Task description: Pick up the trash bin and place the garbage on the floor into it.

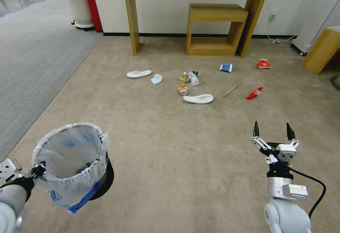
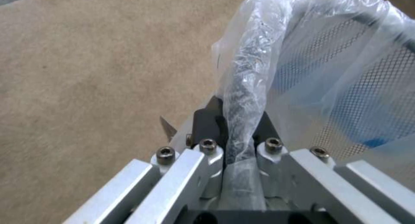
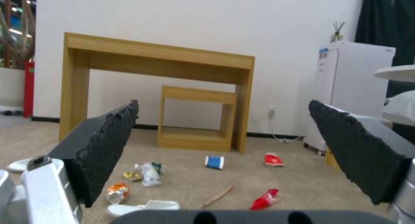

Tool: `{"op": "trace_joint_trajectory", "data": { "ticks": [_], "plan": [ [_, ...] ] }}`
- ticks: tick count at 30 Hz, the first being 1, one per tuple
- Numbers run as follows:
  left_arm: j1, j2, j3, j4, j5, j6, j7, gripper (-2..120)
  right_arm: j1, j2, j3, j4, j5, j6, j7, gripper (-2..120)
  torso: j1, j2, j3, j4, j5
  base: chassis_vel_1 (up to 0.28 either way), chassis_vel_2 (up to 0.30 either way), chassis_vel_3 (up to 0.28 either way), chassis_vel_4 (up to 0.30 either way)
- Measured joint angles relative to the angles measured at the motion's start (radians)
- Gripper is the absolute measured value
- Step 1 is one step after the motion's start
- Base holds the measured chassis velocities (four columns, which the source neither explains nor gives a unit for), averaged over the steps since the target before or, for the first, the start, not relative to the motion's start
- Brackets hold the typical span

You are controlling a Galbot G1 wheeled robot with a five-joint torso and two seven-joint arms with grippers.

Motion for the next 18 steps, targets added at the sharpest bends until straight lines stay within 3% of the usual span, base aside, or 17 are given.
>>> {"op": "trace_joint_trajectory", "data": {
  "ticks": [18],
  "plan": [
    [0.005,0.010,-0.001,-0.006,-0.003,0.000,0.005,3,-0.002,0.002,0.002,0.011,-0.005,-0.004,-0.001,100,0.000,0.000,0.000,0.0000,-0.0001,-0.083,0.091,0.088,-0.089]
  ]
}}
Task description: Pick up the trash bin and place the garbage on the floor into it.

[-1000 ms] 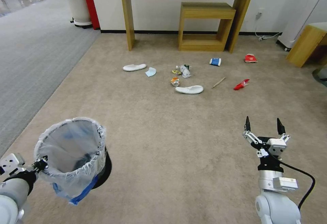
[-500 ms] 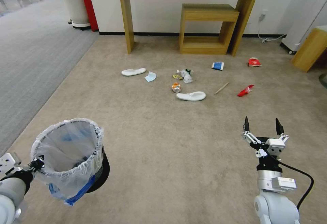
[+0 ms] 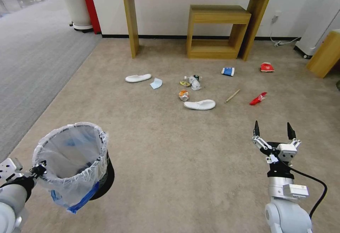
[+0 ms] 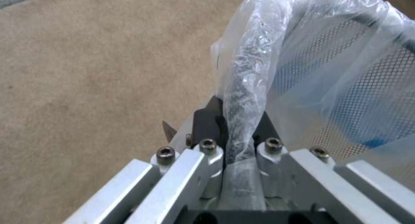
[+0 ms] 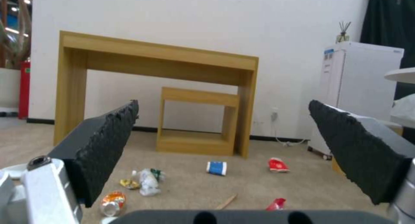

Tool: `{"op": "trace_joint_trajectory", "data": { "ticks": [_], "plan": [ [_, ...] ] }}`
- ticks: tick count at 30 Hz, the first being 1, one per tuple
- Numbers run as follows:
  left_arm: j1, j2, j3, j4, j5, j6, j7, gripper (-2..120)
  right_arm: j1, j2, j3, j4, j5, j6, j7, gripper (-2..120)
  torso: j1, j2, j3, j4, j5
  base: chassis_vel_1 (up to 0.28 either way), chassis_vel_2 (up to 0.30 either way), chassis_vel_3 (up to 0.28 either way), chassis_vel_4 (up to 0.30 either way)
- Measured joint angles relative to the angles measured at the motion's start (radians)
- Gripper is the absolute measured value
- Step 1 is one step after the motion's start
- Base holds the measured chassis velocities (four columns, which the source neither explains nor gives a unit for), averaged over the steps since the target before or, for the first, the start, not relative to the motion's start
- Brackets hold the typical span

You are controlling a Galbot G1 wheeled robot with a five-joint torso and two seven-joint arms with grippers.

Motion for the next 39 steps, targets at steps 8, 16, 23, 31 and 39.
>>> {"op": "trace_joint_trajectory", "data": {
  "ticks": [8,16,23,31,39],
  "plan": [
    [0.004,-0.001,-0.002,-0.005,-0.001,0.000,0.001,3,-0.002,-0.001,0.001,0.005,0.000,0.000,0.000,100,0.000,0.000,0.000,0.0000,0.0000,-0.103,0.134,0.094,-0.132],
    [0.003,-0.003,-0.004,-0.005,-0.001,0.000,0.001,3,-0.002,-0.001,0.000,0.004,0.000,0.000,-0.001,100,0.000,0.000,0.000,0.0000,0.0000,-0.101,0.133,0.102,-0.129],
    [-0.001,-0.003,-0.004,-0.004,-0.002,0.000,0.002,3,0.002,0.001,-0.002,-0.004,0.000,0.001,-0.002,100,0.000,0.000,0.000,0.0000,0.0000,-0.082,0.145,0.092,-0.134],
    [-0.004,-0.003,-0.002,-0.008,-0.010,0.000,0.002,3,0.001,0.001,-0.001,-0.005,-0.001,0.001,-0.002,100,0.000,0.000,0.000,0.0000,0.0001,-0.059,0.146,0.063,-0.144],
    [-0.001,-0.004,-0.003,-0.013,-0.015,0.000,0.002,3,-0.001,0.002,0.001,0.000,-0.001,0.001,-0.002,100,0.000,0.000,0.000,0.0000,0.0000,-0.046,0.188,0.040,-0.180]
  ]
}}
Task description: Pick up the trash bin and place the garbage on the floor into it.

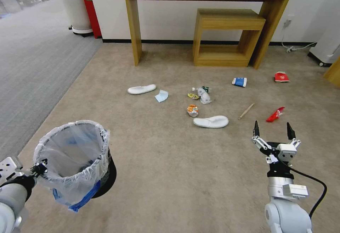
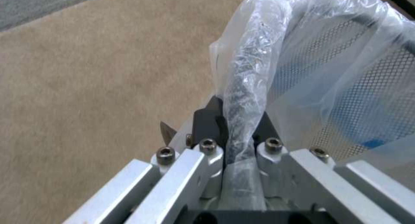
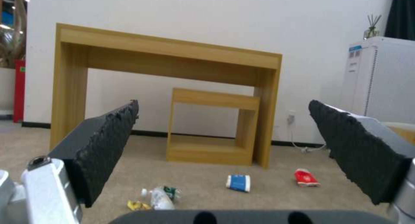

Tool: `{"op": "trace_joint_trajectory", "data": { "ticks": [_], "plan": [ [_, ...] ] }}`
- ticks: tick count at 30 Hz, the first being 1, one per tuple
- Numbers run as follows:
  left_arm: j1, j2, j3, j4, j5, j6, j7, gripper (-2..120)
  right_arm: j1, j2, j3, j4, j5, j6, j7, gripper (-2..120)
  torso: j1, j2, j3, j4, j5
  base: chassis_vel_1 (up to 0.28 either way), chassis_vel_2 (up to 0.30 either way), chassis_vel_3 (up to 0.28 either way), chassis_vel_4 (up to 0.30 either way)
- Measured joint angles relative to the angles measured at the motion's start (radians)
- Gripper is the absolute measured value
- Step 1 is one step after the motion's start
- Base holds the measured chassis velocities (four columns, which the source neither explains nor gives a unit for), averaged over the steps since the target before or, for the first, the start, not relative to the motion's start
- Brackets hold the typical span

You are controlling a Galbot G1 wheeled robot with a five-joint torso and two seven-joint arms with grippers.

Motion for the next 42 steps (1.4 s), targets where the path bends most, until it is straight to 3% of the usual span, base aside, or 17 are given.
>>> {"op": "trace_joint_trajectory", "data": {
  "ticks": [23,42],
  "plan": [
    [0.015,-0.014,-0.001,-0.019,0.000,0.000,0.002,3,-0.005,-0.002,0.002,0.012,0.006,0.001,0.006,100,0.000,0.000,0.000,0.0000,-0.0001,-0.046,0.190,0.053,-0.185],
    [0.023,-0.015,0.003,-0.024,0.005,0.000,0.004,3,-0.002,-0.005,-0.004,0.011,0.013,0.002,0.007,100,0.000,0.000,0.000,0.0002,0.0000,-0.280,0.263,0.267,-0.265]
  ]
}}
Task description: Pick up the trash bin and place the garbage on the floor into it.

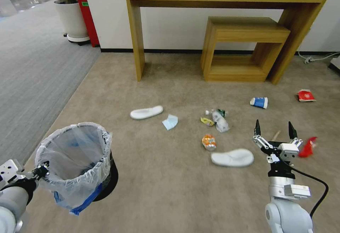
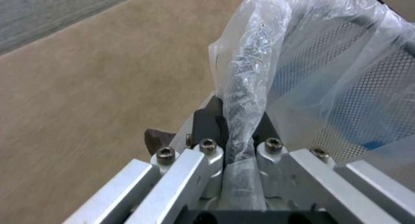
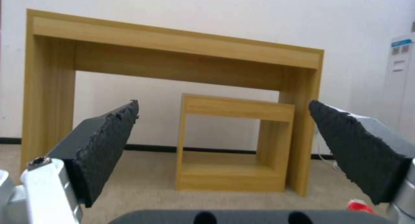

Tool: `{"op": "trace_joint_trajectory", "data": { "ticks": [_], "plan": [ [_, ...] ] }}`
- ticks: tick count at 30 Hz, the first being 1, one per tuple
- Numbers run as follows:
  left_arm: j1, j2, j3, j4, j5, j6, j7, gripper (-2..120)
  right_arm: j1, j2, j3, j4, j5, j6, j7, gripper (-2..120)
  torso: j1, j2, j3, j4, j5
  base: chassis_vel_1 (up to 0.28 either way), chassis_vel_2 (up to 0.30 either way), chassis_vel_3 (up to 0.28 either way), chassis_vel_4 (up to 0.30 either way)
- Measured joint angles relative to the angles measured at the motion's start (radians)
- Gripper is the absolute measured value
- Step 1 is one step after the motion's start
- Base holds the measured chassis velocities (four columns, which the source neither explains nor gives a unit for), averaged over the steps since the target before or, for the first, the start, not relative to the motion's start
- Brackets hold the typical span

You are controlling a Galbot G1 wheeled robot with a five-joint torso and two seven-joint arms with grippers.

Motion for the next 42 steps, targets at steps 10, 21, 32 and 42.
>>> {"op": "trace_joint_trajectory", "data": {
  "ticks": [10,21,32,42],
  "plan": [
    [0.000,0.005,0.000,0.001,0.000,0.000,0.000,3,0.000,-0.001,0.002,0.001,0.000,-0.001,0.000,100,0.000,0.000,0.000,-0.0002,0.0001,-0.288,0.285,0.283,-0.284],
    [-0.001,0.006,-0.001,0.005,-0.001,0.000,0.002,3,-0.002,0.002,-0.001,-0.001,0.000,0.001,0.005,100,0.000,0.000,0.000,-0.0002,0.0002,-0.256,0.258,0.264,-0.259],
    [-0.004,0.002,0.003,0.011,0.000,0.000,0.004,3,-0.006,-0.003,-0.003,-0.006,-0.001,0.001,0.020,100,0.000,0.000,0.000,-0.0002,0.0000,-0.022,0.026,0.021,-0.017],
    [-0.002,-0.001,0.003,0.008,0.000,0.000,0.005,3,-0.017,-0.137,-0.011,0.004,0.046,-0.170,0.010,100,0.000,0.000,0.000,-0.0002,0.0000,0.000,0.000,0.000,0.000]
  ]
}}
